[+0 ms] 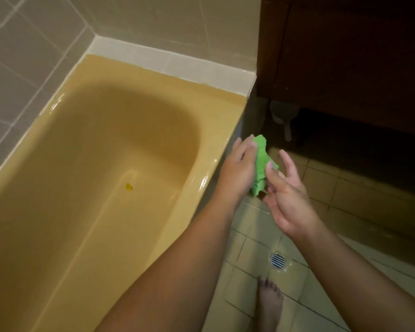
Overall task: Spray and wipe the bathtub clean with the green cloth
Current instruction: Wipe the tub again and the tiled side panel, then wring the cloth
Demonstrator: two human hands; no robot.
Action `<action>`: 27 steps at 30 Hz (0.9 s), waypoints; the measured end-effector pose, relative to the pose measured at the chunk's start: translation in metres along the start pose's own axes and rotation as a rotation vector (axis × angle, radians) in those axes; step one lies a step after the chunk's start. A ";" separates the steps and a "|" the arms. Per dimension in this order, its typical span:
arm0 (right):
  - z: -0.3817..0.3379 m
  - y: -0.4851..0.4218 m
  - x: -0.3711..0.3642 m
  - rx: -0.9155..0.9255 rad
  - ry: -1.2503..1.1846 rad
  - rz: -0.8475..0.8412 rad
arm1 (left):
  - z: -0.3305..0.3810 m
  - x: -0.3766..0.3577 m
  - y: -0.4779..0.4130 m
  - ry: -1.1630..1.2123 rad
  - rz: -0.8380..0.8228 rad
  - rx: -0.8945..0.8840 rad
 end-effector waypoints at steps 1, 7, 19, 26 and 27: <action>-0.005 0.020 -0.002 0.030 0.028 -0.005 | 0.002 0.006 0.022 0.091 0.002 -0.003; -0.038 0.157 -0.040 0.245 0.333 -0.083 | 0.042 0.040 0.170 0.270 -0.064 -0.099; -0.056 0.436 -0.118 0.668 0.644 0.024 | 0.125 0.114 0.462 0.548 0.035 -0.084; -0.064 0.547 -0.147 0.842 0.779 -0.085 | 0.161 0.145 0.568 0.591 0.001 -0.161; -0.065 0.556 -0.148 0.871 0.791 -0.117 | 0.163 0.150 0.577 0.582 0.013 -0.172</action>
Point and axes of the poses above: each hand's wrist, its own y-axis away from the middle knuckle, its own x-axis out of the back of the hand, z = x × y, the point moved 7 cm from there along -y, towards the middle knuckle, and after that the axes turned 14 degrees about y, right-handed, at the moved point
